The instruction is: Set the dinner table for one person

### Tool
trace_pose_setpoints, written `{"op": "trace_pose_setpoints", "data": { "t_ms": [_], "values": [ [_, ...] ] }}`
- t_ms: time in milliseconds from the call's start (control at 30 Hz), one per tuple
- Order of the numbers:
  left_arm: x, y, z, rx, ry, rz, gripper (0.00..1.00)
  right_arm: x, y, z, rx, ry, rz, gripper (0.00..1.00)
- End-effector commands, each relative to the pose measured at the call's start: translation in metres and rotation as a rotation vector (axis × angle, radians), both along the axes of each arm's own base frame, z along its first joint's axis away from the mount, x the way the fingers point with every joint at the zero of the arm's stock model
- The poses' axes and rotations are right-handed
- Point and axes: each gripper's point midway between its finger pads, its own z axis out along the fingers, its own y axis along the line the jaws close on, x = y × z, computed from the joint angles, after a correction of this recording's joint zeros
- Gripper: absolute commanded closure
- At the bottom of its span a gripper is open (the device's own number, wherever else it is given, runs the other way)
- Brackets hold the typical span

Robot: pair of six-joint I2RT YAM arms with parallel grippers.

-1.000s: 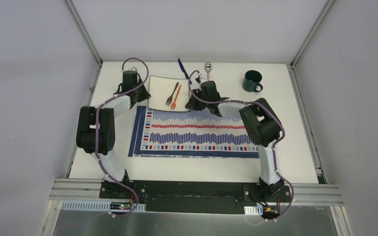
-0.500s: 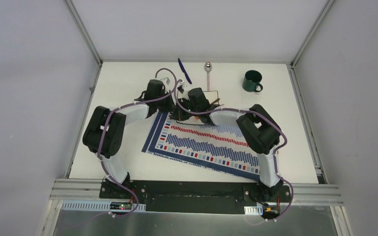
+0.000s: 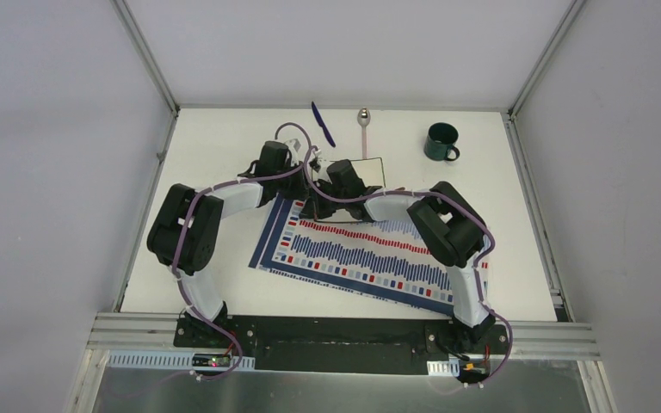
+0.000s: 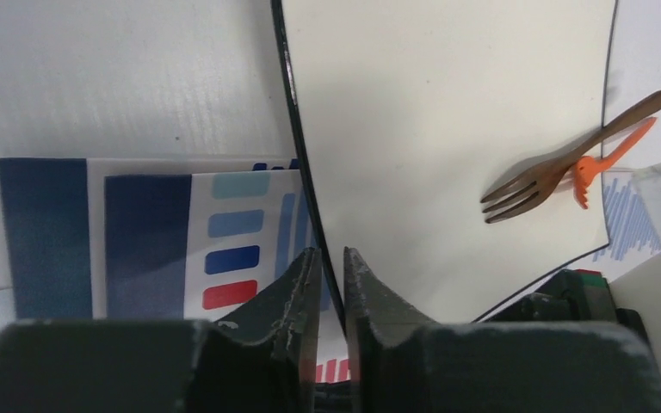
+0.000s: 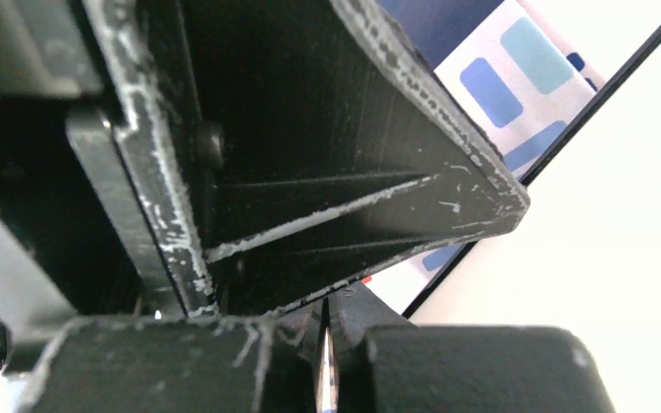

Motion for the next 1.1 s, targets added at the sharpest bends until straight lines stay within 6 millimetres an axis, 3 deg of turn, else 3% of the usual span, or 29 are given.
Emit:
{"op": "trace_pose_setpoints", "data": {
  "t_ms": [0, 67, 100, 200, 300, 433, 633, 833, 1067],
  "values": [
    [-0.004, -0.009, 0.018, 0.010, -0.023, -0.026, 0.75, 0.004, 0.003, 0.024, 0.036, -0.057, 0.016, 1.00],
    [-0.005, -0.002, 0.026, 0.034, -0.038, -0.005, 0.63, 0.004, 0.001, 0.026, 0.035, -0.056, 0.013, 1.00],
    [-0.003, 0.002, 0.031, 0.047, -0.054, 0.009, 0.51, 0.005, -0.001, 0.028, 0.035, -0.056, 0.011, 1.00],
    [-0.004, 0.008, 0.044, 0.072, -0.071, 0.025, 0.45, 0.011, -0.004, 0.045, 0.059, -0.070, 0.006, 0.92],
    [-0.002, 0.010, 0.058, 0.078, -0.096, 0.034, 0.32, 0.022, -0.012, 0.065, 0.076, -0.096, -0.009, 0.80],
    [0.001, 0.016, 0.070, 0.105, -0.125, 0.048, 0.34, 0.044, -0.034, 0.087, 0.088, -0.127, -0.052, 0.77],
    [0.006, 0.016, 0.082, 0.112, -0.147, 0.047, 0.36, 0.088, -0.096, 0.109, 0.086, -0.157, -0.189, 0.65],
    [0.020, 0.009, 0.078, 0.093, -0.145, 0.021, 0.34, 0.127, -0.163, 0.100, 0.033, -0.159, -0.334, 0.56],
    [0.042, 0.022, 0.059, 0.038, -0.110, 0.018, 0.31, 0.156, -0.210, 0.079, -0.012, -0.123, -0.418, 0.55]
  ]
}}
